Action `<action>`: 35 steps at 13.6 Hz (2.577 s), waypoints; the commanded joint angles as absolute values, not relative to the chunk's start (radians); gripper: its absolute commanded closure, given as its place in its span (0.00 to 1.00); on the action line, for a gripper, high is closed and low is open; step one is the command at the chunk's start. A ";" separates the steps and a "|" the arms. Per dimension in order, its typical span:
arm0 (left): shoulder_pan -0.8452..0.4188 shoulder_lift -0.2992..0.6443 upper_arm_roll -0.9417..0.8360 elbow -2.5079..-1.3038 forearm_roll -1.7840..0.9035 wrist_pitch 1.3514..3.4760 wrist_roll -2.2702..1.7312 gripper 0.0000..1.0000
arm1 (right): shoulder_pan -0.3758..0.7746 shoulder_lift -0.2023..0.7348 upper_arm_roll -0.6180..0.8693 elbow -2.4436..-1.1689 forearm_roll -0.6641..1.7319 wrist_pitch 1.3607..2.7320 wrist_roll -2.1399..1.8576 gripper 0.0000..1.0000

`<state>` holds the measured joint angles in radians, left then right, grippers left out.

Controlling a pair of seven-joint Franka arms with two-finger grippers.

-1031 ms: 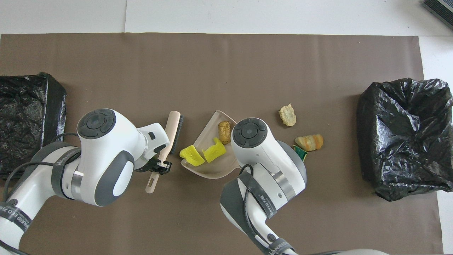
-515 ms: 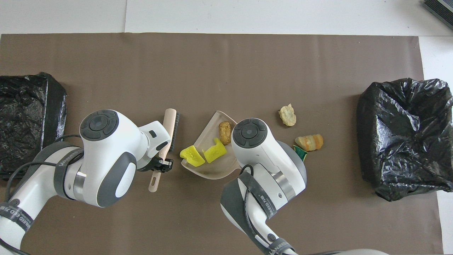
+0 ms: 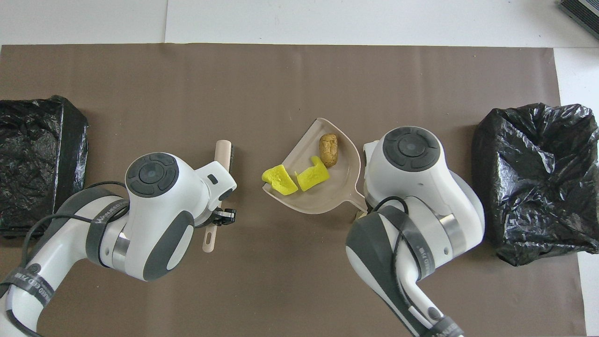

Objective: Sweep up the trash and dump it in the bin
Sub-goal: 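Carry the dustpan with the right gripper over the bin and tip it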

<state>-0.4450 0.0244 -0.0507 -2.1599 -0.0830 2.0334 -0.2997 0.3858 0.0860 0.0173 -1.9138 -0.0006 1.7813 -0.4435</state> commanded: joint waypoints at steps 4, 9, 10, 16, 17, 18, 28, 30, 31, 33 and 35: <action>-0.642 -0.069 -0.048 -2.256 -0.057 2.082 -0.507 1.00 | 0.102 -0.017 0.021 -1.841 0.032 1.772 -0.688 1.00; -0.872 -0.210 -0.051 -2.394 -0.057 2.059 -0.734 1.00 | -0.187 -0.026 0.009 -1.756 0.207 1.619 -0.929 1.00; -0.912 -0.227 -0.051 -2.405 -0.058 2.051 -0.776 1.00 | -0.242 -0.026 -0.003 -1.756 0.207 1.605 -0.999 1.00; -1.126 -0.297 -0.051 -2.499 -0.060 2.146 -1.087 1.00 | -0.397 0.005 -0.126 -1.694 0.143 1.520 -1.391 1.00; -1.129 -0.293 -0.051 -2.508 -0.060 2.152 -1.100 1.00 | -0.402 0.011 -0.123 -1.687 0.032 1.535 -1.435 1.00; -1.137 -0.288 -0.052 -2.528 -0.060 2.175 -1.106 1.00 | -0.403 0.014 -0.123 -1.686 -0.044 1.563 -1.478 1.00; -1.172 -0.272 -0.051 -2.574 -0.161 2.283 -1.154 1.00 | -0.373 0.126 -0.124 -1.715 -0.527 1.994 -1.779 1.00; -1.163 -0.258 -0.051 -2.574 -0.161 2.284 -1.125 1.00 | -0.318 0.130 -0.118 -1.715 -0.645 1.997 -1.781 1.00; -1.160 -0.256 -0.051 -2.576 -0.161 2.284 -1.093 1.00 | -0.295 0.132 -0.117 -1.721 -0.690 2.002 -1.784 1.00; -1.157 -0.247 -0.051 -2.577 -0.170 2.287 -1.059 1.00 | -0.249 0.136 -0.117 -1.738 -0.779 2.003 -1.778 1.00; -1.154 -0.224 -0.051 -2.574 -0.179 2.295 -1.028 1.00 | -0.239 0.147 -0.115 -1.746 -0.834 2.025 -1.779 1.00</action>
